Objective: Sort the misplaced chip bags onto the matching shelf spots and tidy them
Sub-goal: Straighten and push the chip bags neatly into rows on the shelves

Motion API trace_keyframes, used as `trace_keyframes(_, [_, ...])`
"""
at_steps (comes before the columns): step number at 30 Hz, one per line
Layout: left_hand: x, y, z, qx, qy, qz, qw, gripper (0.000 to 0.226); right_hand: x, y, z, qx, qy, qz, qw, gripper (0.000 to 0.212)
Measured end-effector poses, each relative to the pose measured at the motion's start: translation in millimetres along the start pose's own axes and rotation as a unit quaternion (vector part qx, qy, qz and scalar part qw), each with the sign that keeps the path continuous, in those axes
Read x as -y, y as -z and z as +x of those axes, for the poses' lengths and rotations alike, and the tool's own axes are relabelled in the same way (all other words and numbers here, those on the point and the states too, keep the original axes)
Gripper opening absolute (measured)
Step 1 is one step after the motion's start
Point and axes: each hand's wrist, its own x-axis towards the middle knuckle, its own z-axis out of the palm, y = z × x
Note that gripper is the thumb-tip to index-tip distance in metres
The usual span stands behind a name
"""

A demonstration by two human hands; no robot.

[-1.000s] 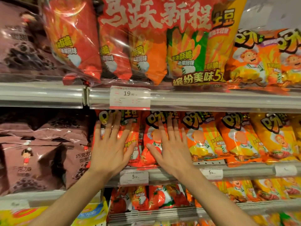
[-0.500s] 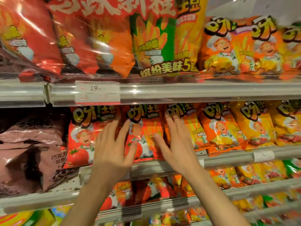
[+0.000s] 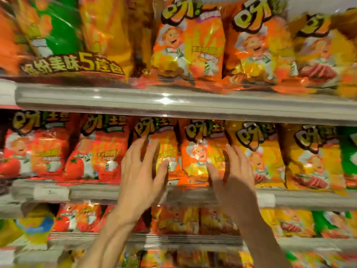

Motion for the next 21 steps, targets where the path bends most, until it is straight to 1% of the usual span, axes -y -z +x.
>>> trace_keyframes(3, [-5.0, -12.8, 3.7, -0.002, 0.012, 0.062, 0.998, 0.054, -9.4, -3.4, 4.7, 0.007, 0.027, 0.026, 0.999, 0.066])
trace_keyframes(5, [-5.7, -18.0, 7.7, 0.022, 0.024, 0.091, 0.995, 0.056, -11.8, -9.4, 6.2, 0.002, 0.084, 0.036, 0.996, 0.066])
trace_keyframes(8, [-4.7, -22.2, 10.8, 0.064, 0.029, 0.131, 0.989, 0.060, -18.1, -20.4, 5.1, 0.010, 0.166, 0.001, 0.986, 0.064])
trace_keyframes(10, [-3.8, -21.5, 11.3, 0.074, 0.019, 0.152, 0.985, 0.060, -20.5, -25.7, 3.2, 0.009, 0.178, -0.034, 0.983, 0.063])
trace_keyframes(14, [-4.4, -13.3, 24.0, 0.054, 0.004, 0.156, 0.986, 0.057, -6.9, -24.3, 17.7, 0.004, 0.204, -0.092, 0.975, 0.060])
trace_keyframes(15, [-4.3, -13.3, 29.6, 0.056, -0.003, 0.154, 0.986, 0.057, -1.2, -23.4, 26.3, 0.020, 0.208, -0.116, 0.971, 0.060])
trace_keyframes(18, [0.0, -19.3, 40.6, 0.085, -0.039, 0.170, 0.981, 0.058, 14.0, -21.8, 46.8, 0.134, 0.200, -0.197, 0.951, 0.067])
trace_keyframes(19, [2.8, -22.0, 41.3, 0.095, -0.054, 0.179, 0.978, 0.060, 14.6, -23.9, 49.5, 0.160, 0.192, -0.213, 0.945, 0.069])
trace_keyframes(21, [7.9, -25.3, 40.9, 0.112, -0.070, 0.194, 0.972, 0.063, 13.2, -27.0, 48.1, 0.159, 0.182, -0.232, 0.942, 0.069])
